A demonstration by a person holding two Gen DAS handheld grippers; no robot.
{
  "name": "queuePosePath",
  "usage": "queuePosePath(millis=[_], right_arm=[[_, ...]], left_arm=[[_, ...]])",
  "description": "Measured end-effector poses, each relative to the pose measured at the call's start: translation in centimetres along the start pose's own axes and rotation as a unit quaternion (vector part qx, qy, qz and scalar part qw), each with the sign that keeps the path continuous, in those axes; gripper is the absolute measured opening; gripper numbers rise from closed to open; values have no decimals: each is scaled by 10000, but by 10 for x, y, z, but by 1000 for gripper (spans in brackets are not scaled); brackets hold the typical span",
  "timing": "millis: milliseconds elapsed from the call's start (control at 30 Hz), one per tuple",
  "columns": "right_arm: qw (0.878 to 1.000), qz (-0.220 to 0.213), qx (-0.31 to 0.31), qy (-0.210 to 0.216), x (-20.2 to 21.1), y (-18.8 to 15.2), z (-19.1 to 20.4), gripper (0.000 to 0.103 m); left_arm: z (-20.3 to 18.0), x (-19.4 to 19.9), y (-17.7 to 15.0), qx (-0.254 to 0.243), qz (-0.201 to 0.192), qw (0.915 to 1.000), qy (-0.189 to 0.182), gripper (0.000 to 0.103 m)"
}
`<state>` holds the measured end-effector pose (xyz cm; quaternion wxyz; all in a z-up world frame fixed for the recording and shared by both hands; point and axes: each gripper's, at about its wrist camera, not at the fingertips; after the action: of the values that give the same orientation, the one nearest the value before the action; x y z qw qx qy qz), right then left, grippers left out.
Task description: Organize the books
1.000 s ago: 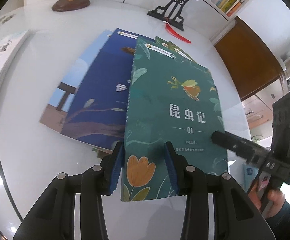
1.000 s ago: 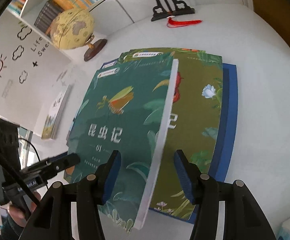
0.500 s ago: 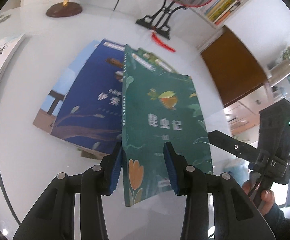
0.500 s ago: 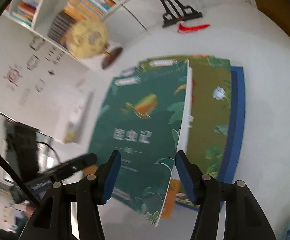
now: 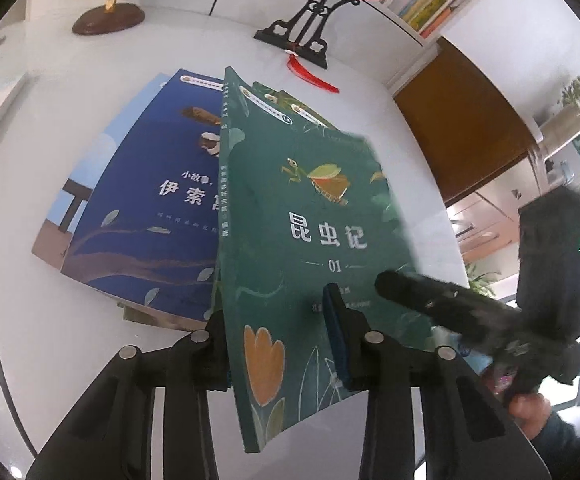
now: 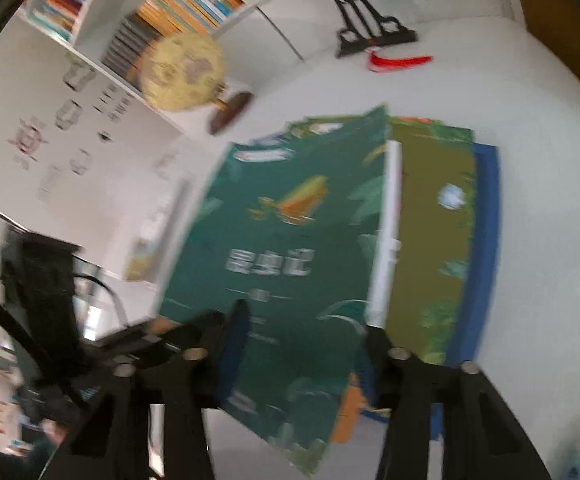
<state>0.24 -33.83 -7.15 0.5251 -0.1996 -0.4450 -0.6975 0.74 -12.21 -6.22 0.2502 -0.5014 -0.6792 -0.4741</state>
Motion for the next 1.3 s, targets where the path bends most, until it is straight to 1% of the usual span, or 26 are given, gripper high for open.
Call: queuePosePath(millis=[67,100,200,267,333,400,433,467,500,533,567,600,667,767,800,833,867,900,967,1067,1133,1167,1200,1267,1300], right_arm=[[9993,81,139,-333,-3,-3,-3,41],[9989,155,191,-409,-6,-6,-5,41],[9989,259,117,-361,-10,-12,-11,42],[9992,195,110,-339,-9,-12,-10,42],[9998,172,67,-115,-8,-13,-9,41],[9996,42,13,282,0,-13,-4,41],[9990,-33,-9,444,5,-13,-1,41],[9987,-65,-19,512,5,-11,3,41],[9984,-63,-40,566,4,-11,4,41],[9981,-16,-127,610,2,-10,1,41],[9977,26,-204,647,-2,-9,0,41],[9969,68,-307,725,-6,-10,-3,41],[9962,112,-433,744,-10,-11,-3,41],[9943,273,-556,865,-8,-14,-2,41],[9932,329,-624,931,-8,-15,-2,45],[9914,364,-724,1027,-6,-18,-5,48],[9899,369,-818,1098,1,-23,-9,54],[9876,360,-943,1205,1,-25,-12,55],[9778,319,-1345,1577,0,-27,-21,55],[9587,226,-1907,2099,-6,-25,-33,55],[9477,85,-2125,2379,-9,-20,-36,55],[9469,28,-2205,2341,-10,-17,-37,48],[9483,15,-2254,2237,-12,-14,-38,35],[9509,27,-2266,2109,-15,-11,-42,20],[9491,4,-2289,2162,-15,-11,-44,18]], left_arm=[[4,2,1,32,23,10000,-57,28],[5,2,1,24,33,10000,-43,28],[6,1,0,59,45,9999,-87,28],[1,1,0,44,35,9999,-157,28],[-11,2,-1,-149,-7,9998,-134,28],[-22,3,-1,-390,-91,9992,20,28],[-25,3,-1,-449,-92,9989,36,28],[-25,1,0,-440,-66,9990,-9,28],[-23,0,0,-379,-16,9992,-114,28],[-20,-3,1,-248,53,9993,-272,23],[-18,-3,2,-158,78,9993,-320,21],[-17,-2,3,-95,46,9992,-382,20],[-16,2,6,25,-30,9987,-507,20],[-10,6,10,205,-48,9976,-663,20],[-7,7,11,294,-55,9967,-756,20],[-6,8,12,371,-48,9958,-836,20],[-4,9,13,439,-50,9949,-908,20],[-3,10,13,488,-63,9941,-962,20],[-5,11,13,464,-68,9940,-993,20],[-8,8,12,373,12,9946,-970,19],[-10,5,9,294,52,9957,-873,19],[-10,4,8,262,60,9963,-816,19],[-9,4,7,241,55,9970,-728,20],[-3,3,6,261,137,9971,-697,23],[1,2,4,299,180,9972,-658,27]])
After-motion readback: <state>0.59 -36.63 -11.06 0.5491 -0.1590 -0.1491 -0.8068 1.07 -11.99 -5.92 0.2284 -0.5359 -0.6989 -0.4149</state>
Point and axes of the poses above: each gripper's, at about its wrist camera, not at the fingertips, and x roughly against the way its jaws point, z to its left, y to its top, and after that the axes turned 4 degrees about y, right-handed
